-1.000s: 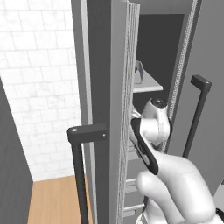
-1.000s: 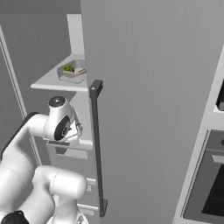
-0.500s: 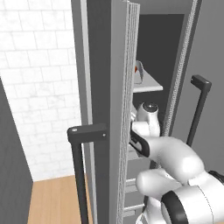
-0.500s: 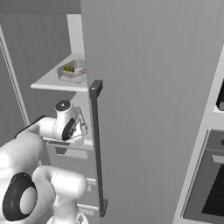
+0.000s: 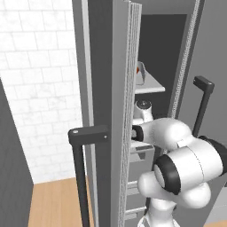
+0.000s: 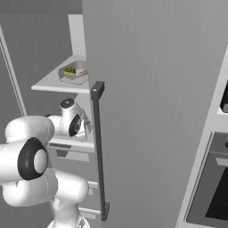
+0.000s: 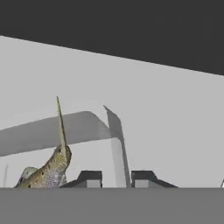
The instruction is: Take the meat container that has the fish and place it on the second highest rack of the freezer. Then take the vegetable container that has the lime and carrot and place it on the highest rack of the freezer.
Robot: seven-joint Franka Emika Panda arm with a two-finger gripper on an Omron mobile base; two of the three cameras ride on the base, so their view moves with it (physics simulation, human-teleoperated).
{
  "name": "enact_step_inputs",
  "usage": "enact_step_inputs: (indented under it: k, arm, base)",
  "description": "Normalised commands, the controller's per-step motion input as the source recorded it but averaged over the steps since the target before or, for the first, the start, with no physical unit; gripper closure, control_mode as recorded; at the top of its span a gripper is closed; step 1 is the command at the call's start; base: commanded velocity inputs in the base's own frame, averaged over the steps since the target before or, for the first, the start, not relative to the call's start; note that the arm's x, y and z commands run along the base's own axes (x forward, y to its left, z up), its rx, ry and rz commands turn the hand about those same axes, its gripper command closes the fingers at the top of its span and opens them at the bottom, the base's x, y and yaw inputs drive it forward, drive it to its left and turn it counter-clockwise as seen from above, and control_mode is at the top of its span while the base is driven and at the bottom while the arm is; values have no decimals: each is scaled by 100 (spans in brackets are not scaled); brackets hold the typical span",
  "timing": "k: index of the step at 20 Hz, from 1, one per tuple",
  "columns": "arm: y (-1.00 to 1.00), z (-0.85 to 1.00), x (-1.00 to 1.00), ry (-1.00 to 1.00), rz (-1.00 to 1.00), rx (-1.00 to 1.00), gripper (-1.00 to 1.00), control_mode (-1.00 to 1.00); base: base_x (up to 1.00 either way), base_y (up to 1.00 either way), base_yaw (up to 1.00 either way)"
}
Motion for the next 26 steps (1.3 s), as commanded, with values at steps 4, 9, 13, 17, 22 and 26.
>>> enact_step_inputs:
  k: [4, 9, 13, 17, 22, 26]
  arm:
    - [0, -9, 24, 0, -3, 4, -100, -100]
    - [-1, 27, -50, -16, 0, 13, -100, -100]
    - [-5, 44, -63, -18, 0, 10, -100, -100]
    - [-10, 53, -75, -19, 0, 7, -100, -100]
    - [-13, 54, -89, -30, 0, 3, -100, -100]
    - [-23, 97, -100, -19, 0, 8, -100, -100]
  base:
    - [0, 0, 0]
    - [0, 0, 0]
    - [0, 0, 0]
    - [0, 0, 0]
    - [0, 0, 0]
    - [0, 0, 0]
